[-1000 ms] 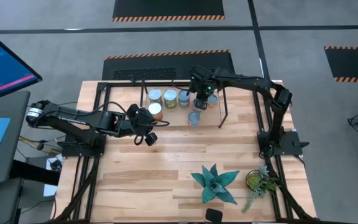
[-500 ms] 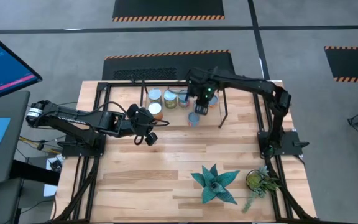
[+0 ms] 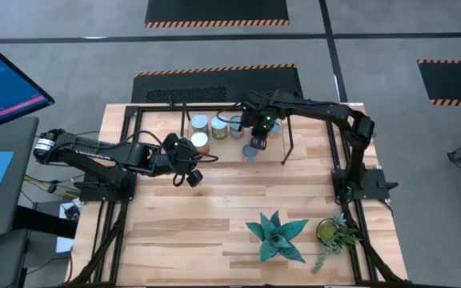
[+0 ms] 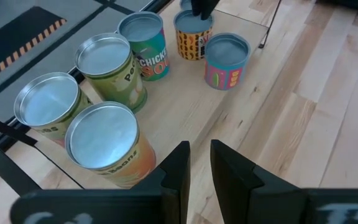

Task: Pick and place cans onto a shelf
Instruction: Put the canned spicy black beans on the shelf

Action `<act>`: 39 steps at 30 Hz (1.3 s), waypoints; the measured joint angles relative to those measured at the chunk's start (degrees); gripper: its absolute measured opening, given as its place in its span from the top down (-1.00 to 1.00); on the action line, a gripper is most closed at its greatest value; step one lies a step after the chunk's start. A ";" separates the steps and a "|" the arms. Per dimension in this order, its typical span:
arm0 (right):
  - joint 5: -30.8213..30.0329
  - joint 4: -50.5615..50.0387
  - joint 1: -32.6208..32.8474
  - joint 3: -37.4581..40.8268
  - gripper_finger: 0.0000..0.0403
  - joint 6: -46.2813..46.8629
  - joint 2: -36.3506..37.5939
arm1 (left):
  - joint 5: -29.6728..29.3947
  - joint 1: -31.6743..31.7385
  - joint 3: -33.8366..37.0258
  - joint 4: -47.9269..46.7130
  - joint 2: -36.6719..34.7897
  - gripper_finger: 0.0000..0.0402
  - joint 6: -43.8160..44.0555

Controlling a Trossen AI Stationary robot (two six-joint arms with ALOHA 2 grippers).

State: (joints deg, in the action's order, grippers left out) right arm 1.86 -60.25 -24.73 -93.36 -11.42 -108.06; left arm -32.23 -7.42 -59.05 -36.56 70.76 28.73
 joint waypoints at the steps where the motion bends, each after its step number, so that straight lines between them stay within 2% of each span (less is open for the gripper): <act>1: 0.60 0.62 -0.46 0.71 0.57 0.00 0.05 | -0.02 0.01 0.00 -0.01 0.00 0.74 -0.02; 4: 2.49 1.45 -1.68 2.90 0.61 0.45 -0.06 | -0.03 0.02 0.00 0.00 0.00 0.74 -0.11; 12: 2.78 5.77 -2.43 3.14 0.64 0.61 0.01 | -0.08 0.00 0.00 0.00 0.00 0.74 -0.19; 32: 2.83 5.57 -3.08 3.14 0.64 0.87 0.01 | -0.08 0.01 0.00 0.00 0.00 0.74 -0.21; 39: 2.83 5.70 -3.06 3.14 0.64 -3.89 0.01 | -0.10 0.01 0.00 0.00 0.00 0.74 -1.08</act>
State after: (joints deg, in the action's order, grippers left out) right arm 4.69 -54.54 -27.79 -90.21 -15.31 -108.05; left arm -32.33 -7.41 -59.05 -36.56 70.76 27.65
